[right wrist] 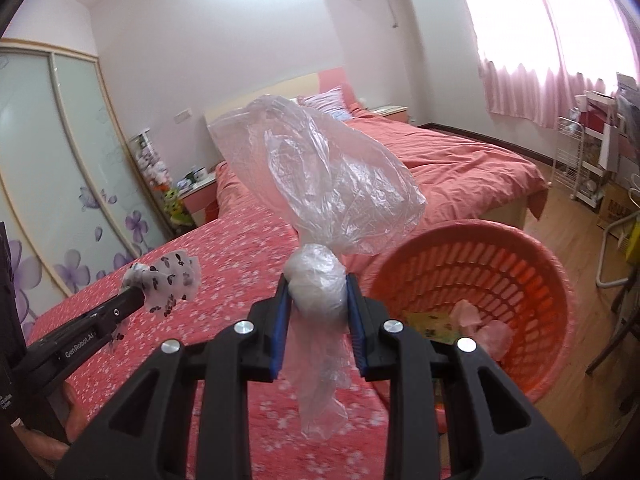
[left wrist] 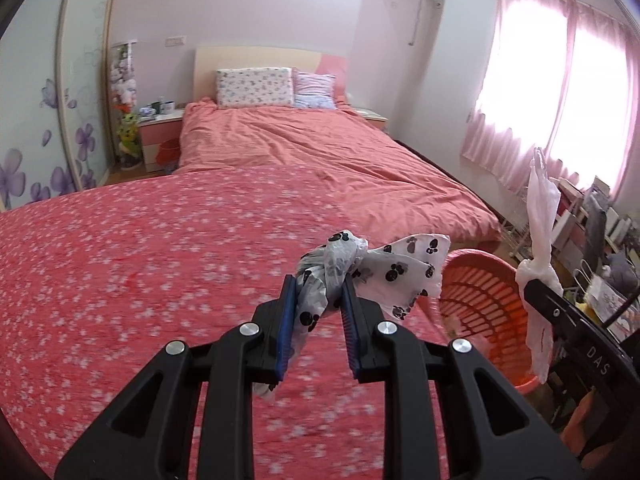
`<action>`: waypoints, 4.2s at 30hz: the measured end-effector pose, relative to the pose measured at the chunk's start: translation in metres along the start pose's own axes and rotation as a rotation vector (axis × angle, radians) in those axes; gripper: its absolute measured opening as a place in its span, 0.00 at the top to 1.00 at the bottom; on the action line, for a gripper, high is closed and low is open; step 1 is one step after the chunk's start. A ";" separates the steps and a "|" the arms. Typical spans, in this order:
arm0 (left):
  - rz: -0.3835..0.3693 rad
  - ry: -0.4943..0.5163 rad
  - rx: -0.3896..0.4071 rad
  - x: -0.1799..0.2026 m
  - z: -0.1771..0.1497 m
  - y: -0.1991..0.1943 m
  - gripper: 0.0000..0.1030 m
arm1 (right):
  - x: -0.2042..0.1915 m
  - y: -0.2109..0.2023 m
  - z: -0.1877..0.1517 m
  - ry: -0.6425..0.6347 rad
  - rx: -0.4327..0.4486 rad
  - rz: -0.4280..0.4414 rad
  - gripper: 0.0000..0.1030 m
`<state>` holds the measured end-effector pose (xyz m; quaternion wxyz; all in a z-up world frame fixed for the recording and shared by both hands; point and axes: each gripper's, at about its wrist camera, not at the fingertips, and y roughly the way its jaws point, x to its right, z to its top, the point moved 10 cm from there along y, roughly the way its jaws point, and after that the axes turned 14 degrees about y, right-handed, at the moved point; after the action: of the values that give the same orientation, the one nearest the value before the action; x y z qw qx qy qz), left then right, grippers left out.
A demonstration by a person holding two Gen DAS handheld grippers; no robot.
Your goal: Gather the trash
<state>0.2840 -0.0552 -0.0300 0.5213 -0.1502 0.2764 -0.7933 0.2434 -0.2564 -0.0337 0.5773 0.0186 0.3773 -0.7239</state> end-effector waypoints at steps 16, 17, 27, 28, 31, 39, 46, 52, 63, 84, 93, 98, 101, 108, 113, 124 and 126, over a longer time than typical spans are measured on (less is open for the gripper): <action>-0.187 0.082 -0.020 0.118 0.012 0.036 0.78 | 0.103 -0.021 0.020 0.096 0.054 -0.118 0.74; -0.200 0.091 -0.024 0.127 0.012 0.039 0.78 | 0.108 -0.021 0.021 0.101 0.055 -0.122 0.74; -0.262 0.137 -0.048 0.175 0.015 0.062 0.78 | 0.148 -0.014 0.034 0.132 0.066 -0.152 0.73; -0.268 0.140 -0.052 0.178 0.015 0.065 0.78 | 0.151 -0.013 0.034 0.131 0.064 -0.154 0.73; -0.274 0.149 -0.065 0.185 0.014 0.073 0.78 | 0.156 -0.011 0.035 0.127 0.061 -0.159 0.73; -0.274 0.175 -0.094 0.194 0.006 0.086 0.72 | 0.162 -0.004 0.038 0.124 0.057 -0.162 0.64; -0.252 0.181 -0.118 0.191 -0.005 0.090 0.54 | 0.169 -0.002 0.035 0.142 0.054 -0.164 0.50; -0.202 0.142 -0.111 0.161 -0.013 0.071 0.46 | 0.166 -0.023 0.033 0.129 0.091 -0.168 0.31; -0.016 0.071 0.025 0.097 -0.029 -0.027 0.11 | 0.112 -0.098 0.002 0.056 0.184 -0.138 0.04; 0.304 -0.022 0.120 0.047 -0.106 -0.158 0.02 | 0.057 -0.194 -0.090 -0.139 0.264 -0.252 0.04; 0.387 -0.022 0.122 0.043 -0.121 -0.175 0.02 | 0.044 -0.202 -0.111 -0.164 0.233 -0.251 0.04; 0.393 -0.036 0.099 0.041 -0.131 -0.173 0.02 | 0.045 -0.201 -0.115 -0.171 0.225 -0.262 0.04; 0.390 -0.042 0.091 0.041 -0.136 -0.173 0.02 | 0.048 -0.200 -0.115 -0.168 0.220 -0.273 0.04; 0.386 -0.052 0.075 0.041 -0.141 -0.172 0.02 | 0.053 -0.196 -0.115 -0.155 0.208 -0.288 0.04; 0.381 -0.062 0.065 0.039 -0.143 -0.171 0.02 | 0.054 -0.195 -0.116 -0.154 0.205 -0.287 0.04; 0.386 -0.064 0.074 0.039 -0.140 -0.174 0.02 | 0.054 -0.194 -0.116 -0.155 0.201 -0.287 0.04; 0.387 -0.066 0.074 0.039 -0.140 -0.174 0.02 | 0.054 -0.194 -0.116 -0.154 0.200 -0.286 0.04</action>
<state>0.0644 0.0016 -0.0406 0.6779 -0.1011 0.2533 -0.6826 0.0129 -0.2257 -0.0400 0.4908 -0.0332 0.2569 -0.8319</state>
